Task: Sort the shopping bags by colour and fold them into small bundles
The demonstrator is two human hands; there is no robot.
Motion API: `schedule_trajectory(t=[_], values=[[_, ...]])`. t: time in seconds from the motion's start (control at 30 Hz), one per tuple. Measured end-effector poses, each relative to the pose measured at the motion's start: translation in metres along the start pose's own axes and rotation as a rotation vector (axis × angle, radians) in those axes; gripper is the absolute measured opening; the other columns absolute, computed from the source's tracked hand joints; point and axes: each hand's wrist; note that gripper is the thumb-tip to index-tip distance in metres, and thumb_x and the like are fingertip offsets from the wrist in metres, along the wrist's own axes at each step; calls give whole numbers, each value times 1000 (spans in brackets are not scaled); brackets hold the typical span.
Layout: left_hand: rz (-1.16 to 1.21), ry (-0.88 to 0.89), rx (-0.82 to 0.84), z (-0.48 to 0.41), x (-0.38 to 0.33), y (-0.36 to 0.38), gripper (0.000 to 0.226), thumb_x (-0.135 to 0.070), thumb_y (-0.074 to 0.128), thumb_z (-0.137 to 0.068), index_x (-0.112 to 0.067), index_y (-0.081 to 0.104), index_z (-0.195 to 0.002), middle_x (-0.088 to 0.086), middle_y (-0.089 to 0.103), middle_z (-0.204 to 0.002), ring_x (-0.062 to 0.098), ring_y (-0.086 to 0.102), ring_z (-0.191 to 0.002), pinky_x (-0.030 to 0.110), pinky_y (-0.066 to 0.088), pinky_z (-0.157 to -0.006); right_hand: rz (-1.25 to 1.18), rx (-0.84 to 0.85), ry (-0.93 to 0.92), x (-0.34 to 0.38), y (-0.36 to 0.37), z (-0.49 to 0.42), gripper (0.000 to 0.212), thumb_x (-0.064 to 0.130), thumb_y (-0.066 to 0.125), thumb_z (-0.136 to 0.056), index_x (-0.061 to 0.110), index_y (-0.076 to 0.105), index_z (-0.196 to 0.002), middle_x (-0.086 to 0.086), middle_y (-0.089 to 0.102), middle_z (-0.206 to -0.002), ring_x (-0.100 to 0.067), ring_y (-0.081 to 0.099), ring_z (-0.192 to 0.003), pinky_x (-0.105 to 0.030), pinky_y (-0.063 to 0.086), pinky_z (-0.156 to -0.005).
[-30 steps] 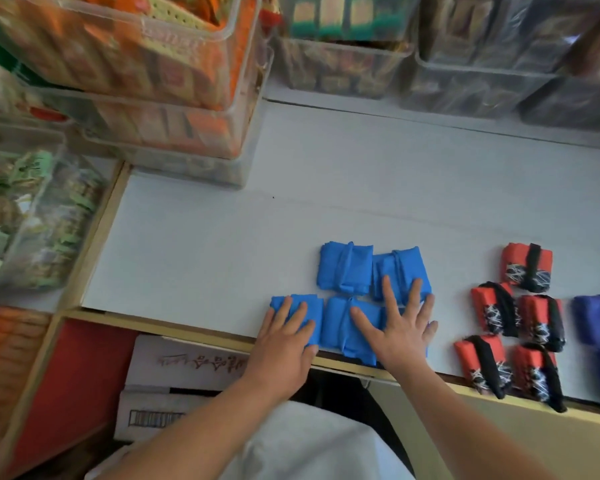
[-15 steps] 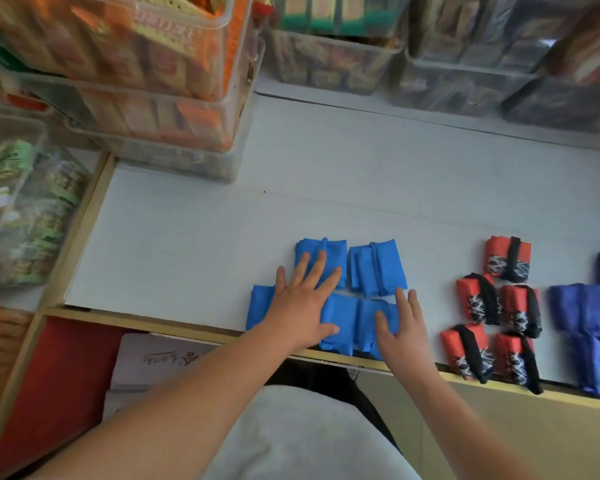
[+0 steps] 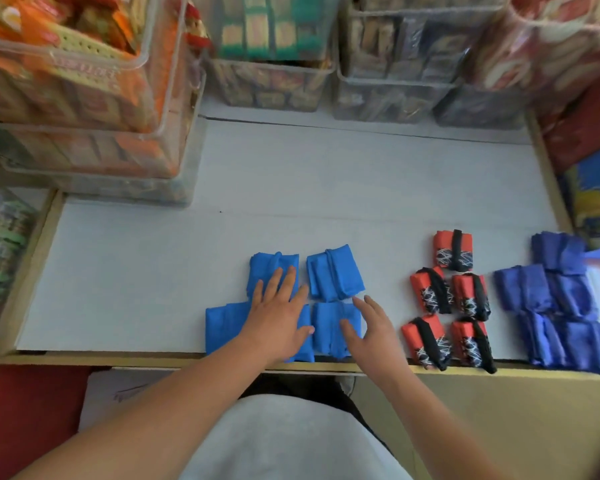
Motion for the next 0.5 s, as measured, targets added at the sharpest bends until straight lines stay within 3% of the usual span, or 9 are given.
schedule_trajectory(t=[0.1,0.23,0.37,0.43,0.5], values=[[-14,71,1,-14,-38,-2,83,-56,50,-99,-27,6,-163,3,-23,-168,28,-25,-154,56,-6,-126,-47,-51,10,-6,-25,7,47,33,64,-99,23,56,-144,3,48,-153,-13,43,-142,-28,32,-117],[-45,135,32,-32,-89,7,79,-45,54,-100,-26,9,-162,6,-23,-168,30,-25,-154,55,-6,-126,-163,-146,78,-35,-76,12,37,32,64,-98,26,64,-135,9,65,-118,-10,64,-104,-38,52,-100],[-21,176,19,-39,-143,16,72,-41,51,-103,-22,14,-161,8,-13,-170,31,-16,-156,52,-2,-127,-128,-247,56,-90,-136,9,41,29,61,-100,22,59,-140,9,61,-129,-16,57,-123,-39,46,-110],[0,192,6,-46,-173,17,72,-38,52,-102,-23,14,-161,8,-13,-170,30,-15,-156,51,-1,-127,-52,-269,15,-118,-161,2,48,24,61,-100,21,51,-147,5,48,-151,-15,41,-142,-36,35,-118],[15,199,5,-58,-203,20,77,-38,55,-101,-25,11,-162,6,-18,-170,29,-18,-156,52,-1,-127,53,-200,-15,-148,-175,-7,62,26,59,-101,27,34,-158,2,24,-167,-16,18,-154,-40,24,-124]])
Point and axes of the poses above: each hand's wrist, its own z-axis away from the middle knuckle, its own y-axis out of the palm, x = y × z
